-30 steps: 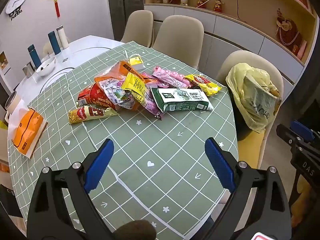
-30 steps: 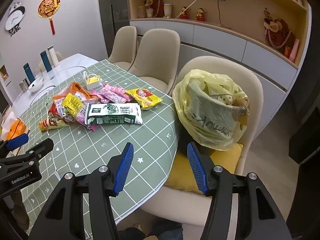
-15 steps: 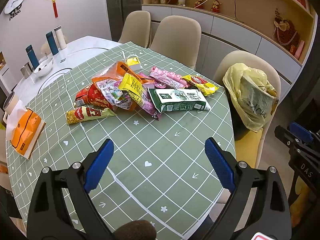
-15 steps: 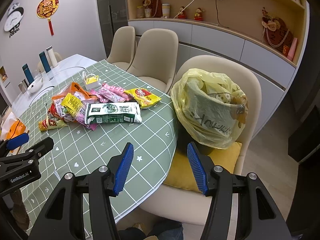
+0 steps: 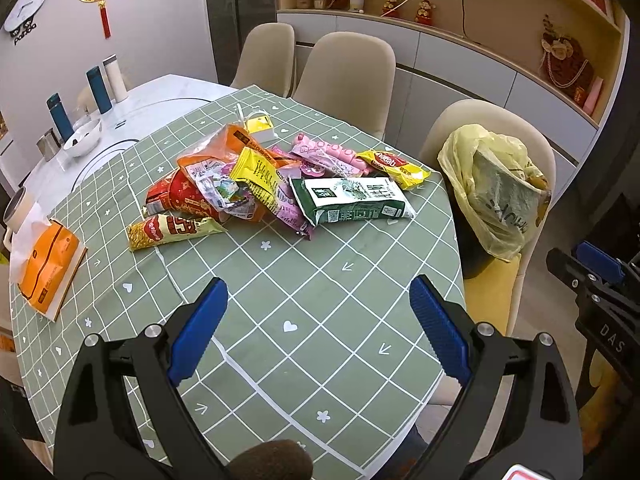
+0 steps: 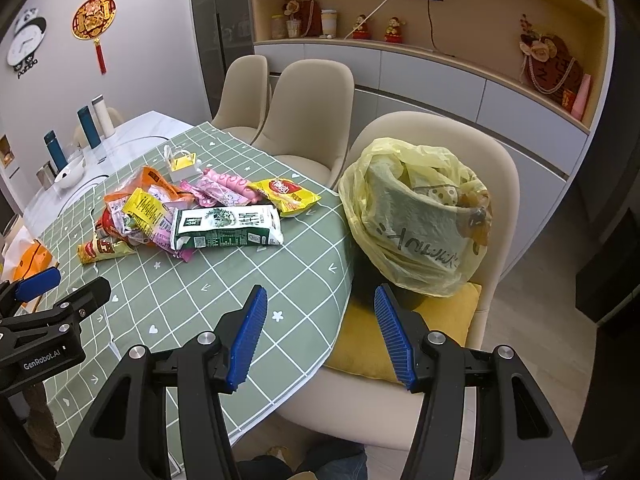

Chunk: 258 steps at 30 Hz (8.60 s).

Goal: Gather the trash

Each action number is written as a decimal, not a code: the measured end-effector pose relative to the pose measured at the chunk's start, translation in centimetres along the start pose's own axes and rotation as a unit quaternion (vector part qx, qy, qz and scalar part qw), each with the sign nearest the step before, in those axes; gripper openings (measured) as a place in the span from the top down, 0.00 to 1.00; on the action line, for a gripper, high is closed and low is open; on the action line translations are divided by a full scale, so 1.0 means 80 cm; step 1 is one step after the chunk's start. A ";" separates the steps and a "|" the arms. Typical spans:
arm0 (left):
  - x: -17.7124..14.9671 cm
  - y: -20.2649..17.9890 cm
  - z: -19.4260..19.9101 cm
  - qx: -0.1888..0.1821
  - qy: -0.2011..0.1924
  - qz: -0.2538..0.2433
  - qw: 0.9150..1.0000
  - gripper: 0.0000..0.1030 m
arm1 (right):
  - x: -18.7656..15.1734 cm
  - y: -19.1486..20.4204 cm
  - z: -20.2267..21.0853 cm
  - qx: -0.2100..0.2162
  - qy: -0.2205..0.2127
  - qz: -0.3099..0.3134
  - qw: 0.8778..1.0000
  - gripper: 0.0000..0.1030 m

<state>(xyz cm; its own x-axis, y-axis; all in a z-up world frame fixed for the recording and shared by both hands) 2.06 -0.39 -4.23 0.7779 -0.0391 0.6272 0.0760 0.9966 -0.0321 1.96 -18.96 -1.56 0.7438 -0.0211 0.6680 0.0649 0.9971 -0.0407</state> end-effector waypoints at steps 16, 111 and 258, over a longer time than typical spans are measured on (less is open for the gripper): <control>0.001 -0.002 0.001 -0.001 -0.001 0.000 1.000 0.14 | 0.000 0.000 0.002 -0.001 0.000 0.000 1.000 0.48; -0.007 0.182 -0.169 -0.095 0.124 0.119 0.980 0.88 | 0.074 0.101 -0.291 0.186 0.165 0.023 0.968 0.50; 0.039 -0.003 -0.145 -0.095 0.058 0.055 0.992 0.47 | 0.104 -0.172 -0.165 0.045 -0.004 -0.043 0.998 0.45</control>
<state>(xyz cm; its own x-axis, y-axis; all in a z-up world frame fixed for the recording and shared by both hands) 11.75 -1.56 -11.30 0.8540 0.0501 0.5178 0.0940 0.9641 -0.2484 16.05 -33.84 -5.22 0.7324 -0.1061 0.6725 0.0673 0.9942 0.0835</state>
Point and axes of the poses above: each gripper's, at about its wrist camera, not at the fingertips, and z roughly against the way its jaws point, y to its left, x to its top, the point moved 5 cm from there along -z, roughly the way its jaws point, and after that the axes turned 2 degrees about z, right-handed, at the moved point
